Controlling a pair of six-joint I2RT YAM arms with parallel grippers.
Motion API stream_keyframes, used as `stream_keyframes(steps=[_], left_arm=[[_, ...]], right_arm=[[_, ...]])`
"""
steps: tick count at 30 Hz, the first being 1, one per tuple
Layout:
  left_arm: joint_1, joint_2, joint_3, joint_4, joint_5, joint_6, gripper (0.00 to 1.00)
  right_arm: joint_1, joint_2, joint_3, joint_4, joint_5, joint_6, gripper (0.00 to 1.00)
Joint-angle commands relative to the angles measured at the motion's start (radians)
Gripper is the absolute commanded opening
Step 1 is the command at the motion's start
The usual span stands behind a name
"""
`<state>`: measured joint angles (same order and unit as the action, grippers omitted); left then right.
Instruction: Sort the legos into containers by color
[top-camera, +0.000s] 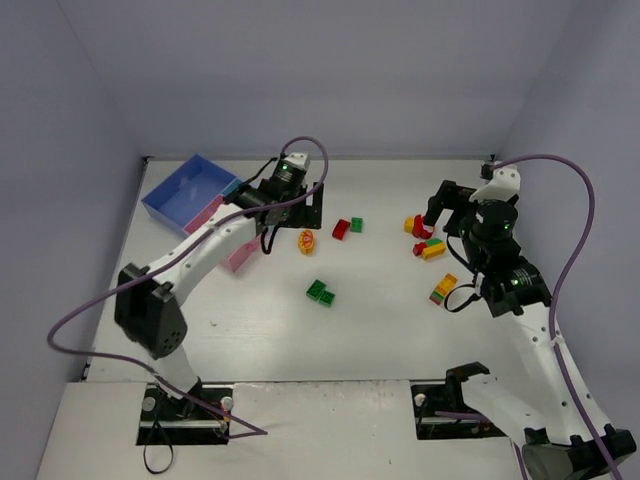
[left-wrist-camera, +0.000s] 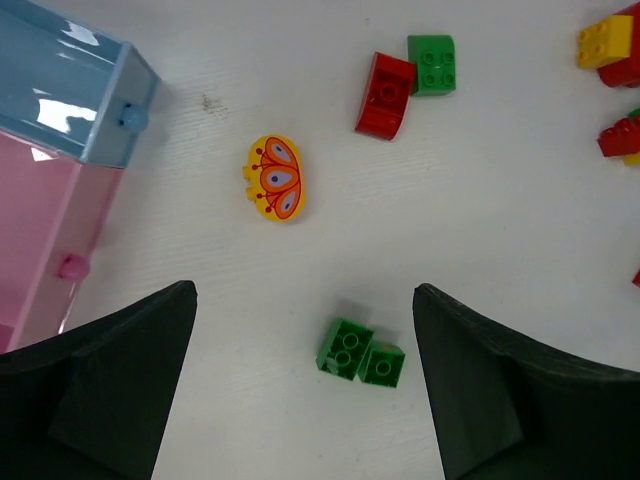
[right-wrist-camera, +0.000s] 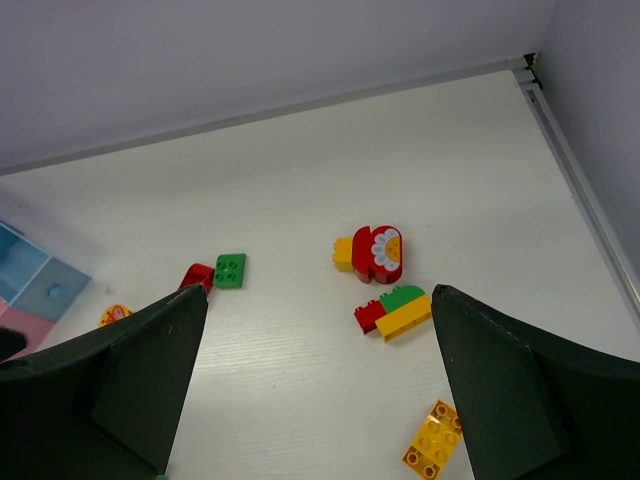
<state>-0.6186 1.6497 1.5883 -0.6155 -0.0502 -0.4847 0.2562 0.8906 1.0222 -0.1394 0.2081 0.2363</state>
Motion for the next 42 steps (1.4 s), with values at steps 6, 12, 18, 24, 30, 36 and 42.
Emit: stream_keyframes(steps=[6, 12, 18, 24, 30, 36, 42], left_arm=[[-0.006, 0.352, 0.177, 0.054, -0.053, -0.103, 0.71], [-0.004, 0.507, 0.294, 0.014, -0.112, -0.1, 0.7], [0.003, 0.569, 0.34, -0.006, -0.149, -0.132, 0.27], [0.017, 0.426, 0.296, 0.037, -0.217, -0.262, 0.07], [0.121, 0.277, 0.291, 0.028, -0.248, -0.38, 0.07], [0.253, 0.231, 0.292, 0.013, -0.22, -0.391, 0.07], [0.351, 0.13, 0.129, 0.019, -0.201, -0.388, 0.07]], right_arm=[[0.0, 0.007, -0.025, 0.05, -0.082, 0.015, 0.91], [0.0, 0.008, -0.04, 0.041, -0.09, 0.018, 0.91], [0.0, 0.01, -0.048, 0.04, -0.081, 0.0, 0.91], [0.0, 0.005, -0.053, 0.038, -0.087, 0.003, 0.91], [0.0, 0.001, -0.056, 0.037, -0.102, 0.008, 0.9], [0.0, 0.004, -0.059, 0.035, -0.107, 0.009, 0.91], [0.0, -0.005, -0.059, 0.035, -0.098, -0.003, 0.91]])
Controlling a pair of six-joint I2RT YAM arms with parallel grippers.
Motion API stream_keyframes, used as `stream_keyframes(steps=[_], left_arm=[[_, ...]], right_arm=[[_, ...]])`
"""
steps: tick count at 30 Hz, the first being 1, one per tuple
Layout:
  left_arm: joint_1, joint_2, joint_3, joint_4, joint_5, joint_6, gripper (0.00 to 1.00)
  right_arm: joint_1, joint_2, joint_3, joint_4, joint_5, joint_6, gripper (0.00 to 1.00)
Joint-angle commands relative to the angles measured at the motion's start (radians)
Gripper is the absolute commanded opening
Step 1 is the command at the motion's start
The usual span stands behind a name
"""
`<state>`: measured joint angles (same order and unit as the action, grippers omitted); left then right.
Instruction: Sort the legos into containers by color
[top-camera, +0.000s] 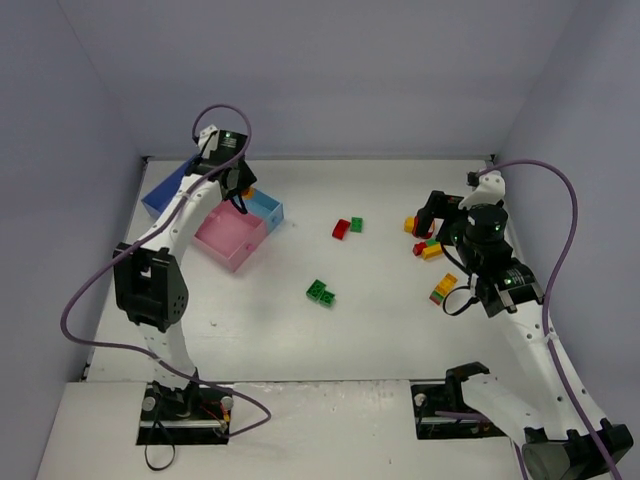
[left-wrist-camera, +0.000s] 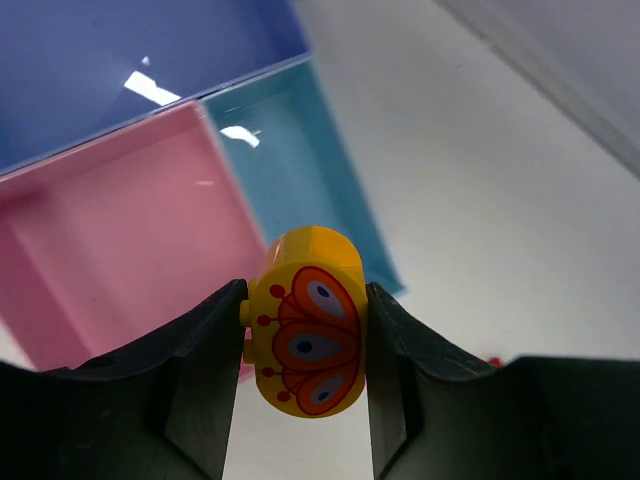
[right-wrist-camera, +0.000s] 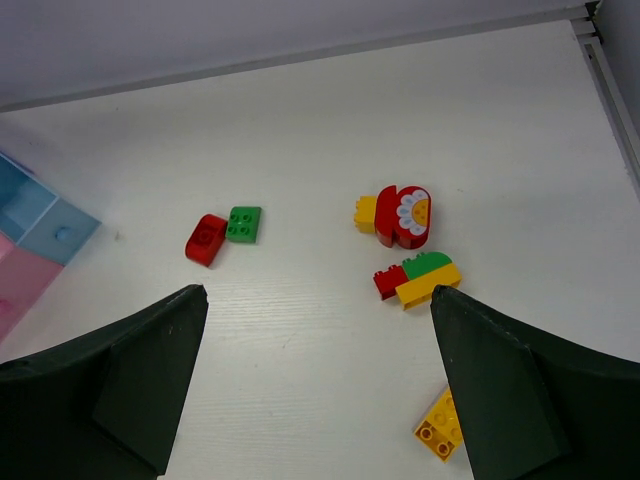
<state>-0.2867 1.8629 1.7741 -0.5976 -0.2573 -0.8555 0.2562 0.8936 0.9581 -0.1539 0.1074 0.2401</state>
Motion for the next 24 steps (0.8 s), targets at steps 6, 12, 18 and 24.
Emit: stream_keyframes(steps=[6, 12, 18, 24], left_arm=[[0.101, -0.171, -0.246, 0.018, 0.021, 0.006, 0.11], [0.113, -0.143, -0.303, 0.028, 0.01, 0.044, 0.43], [0.113, -0.133, -0.301, 0.028, 0.027, 0.075, 0.57], [0.107, -0.183, -0.321, 0.019, 0.073, 0.107, 0.63]], right_arm=[[0.0, 0.007, -0.001, 0.05, 0.003, -0.005, 0.91], [0.0, 0.025, 0.001, 0.051, -0.012, 0.002, 0.91], [0.0, 0.013, -0.009, 0.048, -0.023, 0.007, 0.91], [0.0, 0.01, -0.009, 0.045, -0.035, 0.011, 0.91]])
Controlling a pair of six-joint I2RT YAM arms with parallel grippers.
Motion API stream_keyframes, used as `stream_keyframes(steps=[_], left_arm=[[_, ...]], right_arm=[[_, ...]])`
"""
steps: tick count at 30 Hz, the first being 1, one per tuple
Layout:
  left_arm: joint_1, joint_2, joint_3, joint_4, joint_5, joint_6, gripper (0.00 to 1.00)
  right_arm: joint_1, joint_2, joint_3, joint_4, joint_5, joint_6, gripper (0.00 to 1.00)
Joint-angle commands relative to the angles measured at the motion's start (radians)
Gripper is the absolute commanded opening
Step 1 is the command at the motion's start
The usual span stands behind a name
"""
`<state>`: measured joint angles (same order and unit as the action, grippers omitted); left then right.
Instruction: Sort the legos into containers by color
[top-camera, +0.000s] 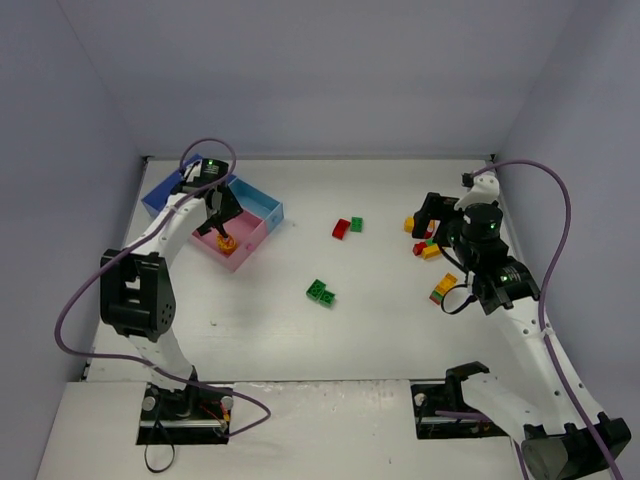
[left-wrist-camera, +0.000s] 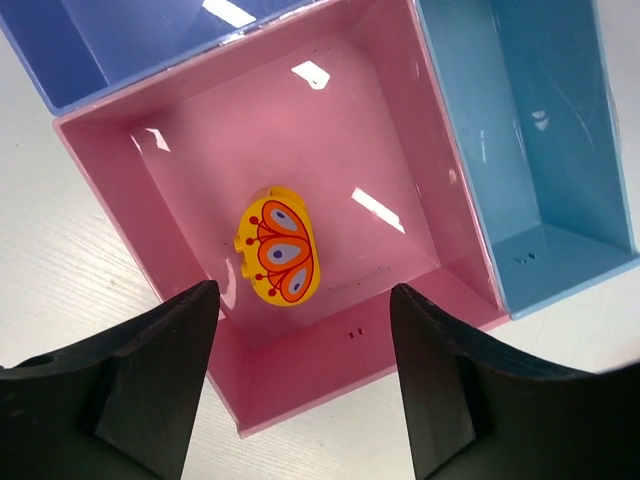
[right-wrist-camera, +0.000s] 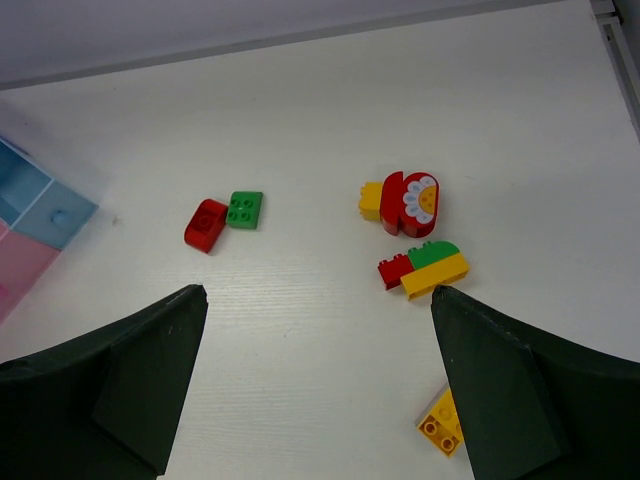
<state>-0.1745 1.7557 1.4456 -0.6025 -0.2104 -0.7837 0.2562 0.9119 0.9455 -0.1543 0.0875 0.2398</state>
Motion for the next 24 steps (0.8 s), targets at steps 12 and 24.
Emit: stream_keyframes(steps=[12, 24], left_arm=[[-0.387, -0.081, 0.041, 0.021, 0.287, 0.432, 0.65], [-0.586, 0.085, 0.022, 0.05, 0.253, 0.327, 0.65]], right_arm=[[0.0, 0.004, 0.001, 0.044, -0.031, 0.027, 0.91], [0.0, -0.004, -0.019, 0.038, -0.063, 0.056, 0.91]])
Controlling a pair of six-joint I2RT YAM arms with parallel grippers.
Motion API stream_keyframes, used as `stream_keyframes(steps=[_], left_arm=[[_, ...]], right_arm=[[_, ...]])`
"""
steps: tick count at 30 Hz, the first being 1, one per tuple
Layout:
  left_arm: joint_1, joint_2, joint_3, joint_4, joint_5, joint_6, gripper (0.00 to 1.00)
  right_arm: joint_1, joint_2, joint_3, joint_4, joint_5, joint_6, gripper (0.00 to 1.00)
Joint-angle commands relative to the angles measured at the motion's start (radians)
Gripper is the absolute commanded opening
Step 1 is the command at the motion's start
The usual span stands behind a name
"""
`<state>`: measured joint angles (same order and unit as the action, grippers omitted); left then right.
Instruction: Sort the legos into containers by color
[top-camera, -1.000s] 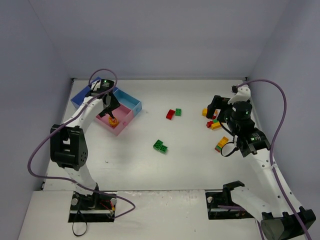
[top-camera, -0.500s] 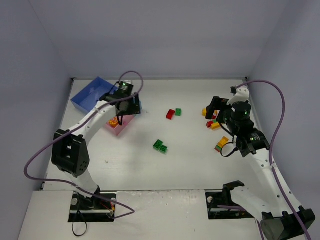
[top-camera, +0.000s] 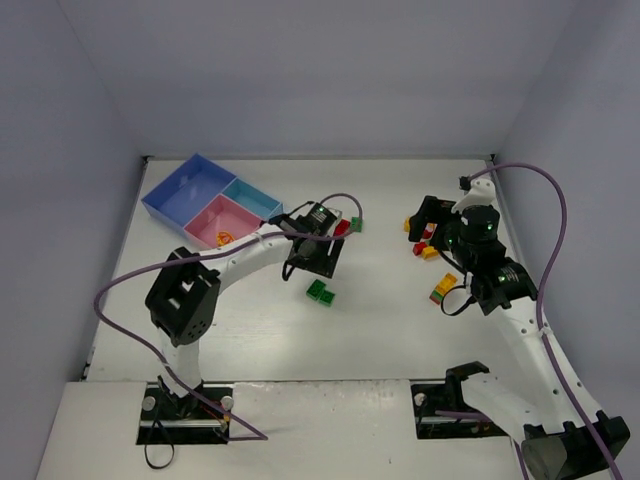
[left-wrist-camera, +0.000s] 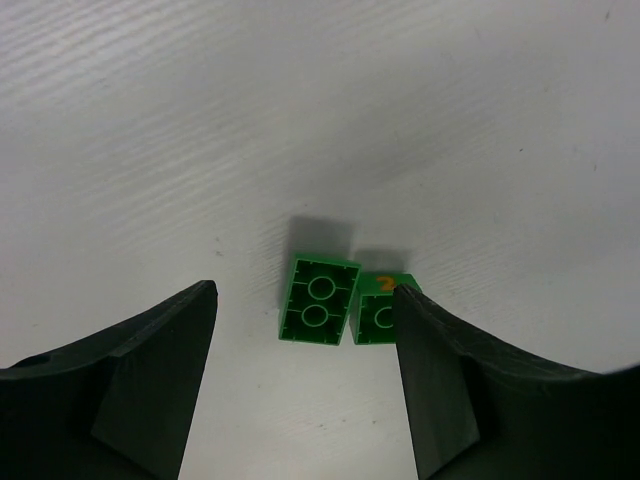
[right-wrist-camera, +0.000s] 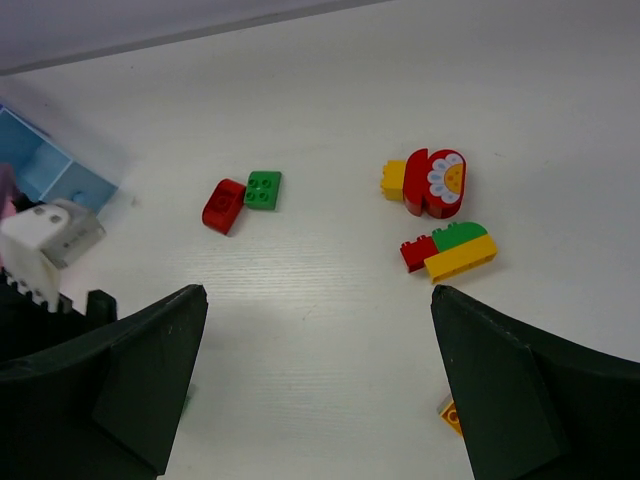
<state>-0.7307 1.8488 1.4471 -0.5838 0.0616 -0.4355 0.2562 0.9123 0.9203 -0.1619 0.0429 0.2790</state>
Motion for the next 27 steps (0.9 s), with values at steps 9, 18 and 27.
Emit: stream_keyframes(steps=[9, 18, 27], left_arm=[[-0.029, -0.154, -0.172, 0.074, -0.008, 0.102, 0.65], [-0.033, -0.163, -0.309, 0.174, 0.026, 0.199, 0.65], [-0.036, -0.079, -0.283, 0.288, -0.005, 0.198, 0.65]], right_arm=[[0.0, -0.035, -0.006, 0.022, -0.018, 0.008, 0.91], [0.0, -0.016, -0.008, 0.024, -0.029, 0.015, 0.91], [0.0, -0.016, 0.0, 0.022, -0.034, 0.012, 0.91]])
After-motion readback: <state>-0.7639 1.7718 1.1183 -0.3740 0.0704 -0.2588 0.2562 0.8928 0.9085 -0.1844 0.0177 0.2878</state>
